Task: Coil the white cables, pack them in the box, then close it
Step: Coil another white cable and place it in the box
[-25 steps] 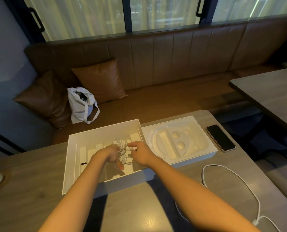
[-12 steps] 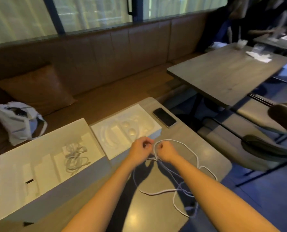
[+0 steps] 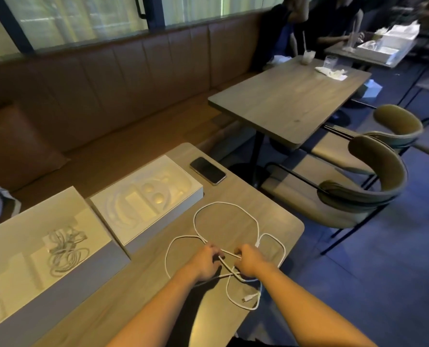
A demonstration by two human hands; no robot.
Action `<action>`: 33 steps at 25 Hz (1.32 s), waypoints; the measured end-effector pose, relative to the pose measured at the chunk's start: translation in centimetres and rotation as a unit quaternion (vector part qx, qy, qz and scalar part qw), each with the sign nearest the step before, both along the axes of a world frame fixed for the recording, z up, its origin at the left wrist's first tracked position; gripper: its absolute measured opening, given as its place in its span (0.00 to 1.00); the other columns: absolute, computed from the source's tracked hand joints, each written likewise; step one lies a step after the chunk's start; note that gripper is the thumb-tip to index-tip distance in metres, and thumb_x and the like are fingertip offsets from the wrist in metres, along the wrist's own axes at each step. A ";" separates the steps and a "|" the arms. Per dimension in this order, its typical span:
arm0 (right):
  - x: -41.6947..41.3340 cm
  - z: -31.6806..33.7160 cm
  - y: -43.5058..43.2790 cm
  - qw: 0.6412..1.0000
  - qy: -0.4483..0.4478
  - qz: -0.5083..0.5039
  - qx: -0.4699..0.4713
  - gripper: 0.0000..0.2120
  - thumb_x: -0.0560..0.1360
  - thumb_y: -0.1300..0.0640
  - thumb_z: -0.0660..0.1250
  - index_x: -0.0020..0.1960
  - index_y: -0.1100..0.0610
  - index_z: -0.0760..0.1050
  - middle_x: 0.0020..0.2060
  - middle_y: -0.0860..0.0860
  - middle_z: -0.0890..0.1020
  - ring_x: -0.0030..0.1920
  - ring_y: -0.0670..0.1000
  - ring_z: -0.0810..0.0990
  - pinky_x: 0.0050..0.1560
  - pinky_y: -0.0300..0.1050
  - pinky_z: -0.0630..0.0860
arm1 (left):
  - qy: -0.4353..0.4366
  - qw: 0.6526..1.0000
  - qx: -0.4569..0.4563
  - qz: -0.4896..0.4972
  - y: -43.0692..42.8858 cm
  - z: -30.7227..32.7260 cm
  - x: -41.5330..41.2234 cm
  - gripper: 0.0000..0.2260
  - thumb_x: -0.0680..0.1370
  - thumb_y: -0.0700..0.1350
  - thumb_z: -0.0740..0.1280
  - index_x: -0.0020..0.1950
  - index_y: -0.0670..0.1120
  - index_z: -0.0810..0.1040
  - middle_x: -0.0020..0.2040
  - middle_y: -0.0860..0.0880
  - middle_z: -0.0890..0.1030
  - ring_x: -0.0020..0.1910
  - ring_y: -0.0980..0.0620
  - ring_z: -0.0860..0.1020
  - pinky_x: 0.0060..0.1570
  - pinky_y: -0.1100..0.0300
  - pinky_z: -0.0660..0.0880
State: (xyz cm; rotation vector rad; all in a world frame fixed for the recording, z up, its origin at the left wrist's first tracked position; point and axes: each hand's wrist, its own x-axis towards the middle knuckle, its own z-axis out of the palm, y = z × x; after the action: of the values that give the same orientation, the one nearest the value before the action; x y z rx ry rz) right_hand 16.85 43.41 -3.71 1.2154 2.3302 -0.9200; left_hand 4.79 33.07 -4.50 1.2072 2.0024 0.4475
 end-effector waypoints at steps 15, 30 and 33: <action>-3.8 6.4 4.3 0.832 0.365 -0.395 -0.135 0.05 0.80 0.60 0.56 0.49 0.58 0.70 0.39 0.48 0.84 0.36 0.51 0.75 0.41 0.52 0.78 | 0.101 0.989 -0.079 0.075 -3.5 1.5 -4.3 0.10 0.76 0.48 0.66 0.37 0.46 0.78 0.38 0.44 0.77 0.37 0.48 0.74 0.41 0.55 0.72; -6.0 15.0 2.6 0.845 0.439 -0.237 -0.191 0.09 0.80 0.59 0.57 0.52 0.63 0.73 0.41 0.55 0.85 0.37 0.48 0.80 0.44 0.42 0.78 | -0.121 0.939 0.241 0.215 1.0 11.4 -1.6 0.14 0.81 0.45 0.56 0.66 0.48 0.70 0.63 0.51 0.73 0.60 0.54 0.72 0.58 0.62 0.69; -6.5 15.8 1.6 0.832 0.463 -0.212 -0.218 0.09 0.81 0.60 0.56 0.51 0.63 0.72 0.40 0.55 0.84 0.36 0.50 0.81 0.42 0.41 0.79 | -0.146 0.952 0.221 0.157 0.8 11.7 -1.6 0.13 0.81 0.46 0.56 0.64 0.49 0.72 0.62 0.51 0.76 0.62 0.54 0.73 0.64 0.56 0.68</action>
State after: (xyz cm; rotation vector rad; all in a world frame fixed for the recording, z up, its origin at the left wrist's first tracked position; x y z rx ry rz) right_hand 10.36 45.05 12.05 1.2503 2.2068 -2.5021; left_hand 3.22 33.86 7.18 0.9964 1.8895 1.2133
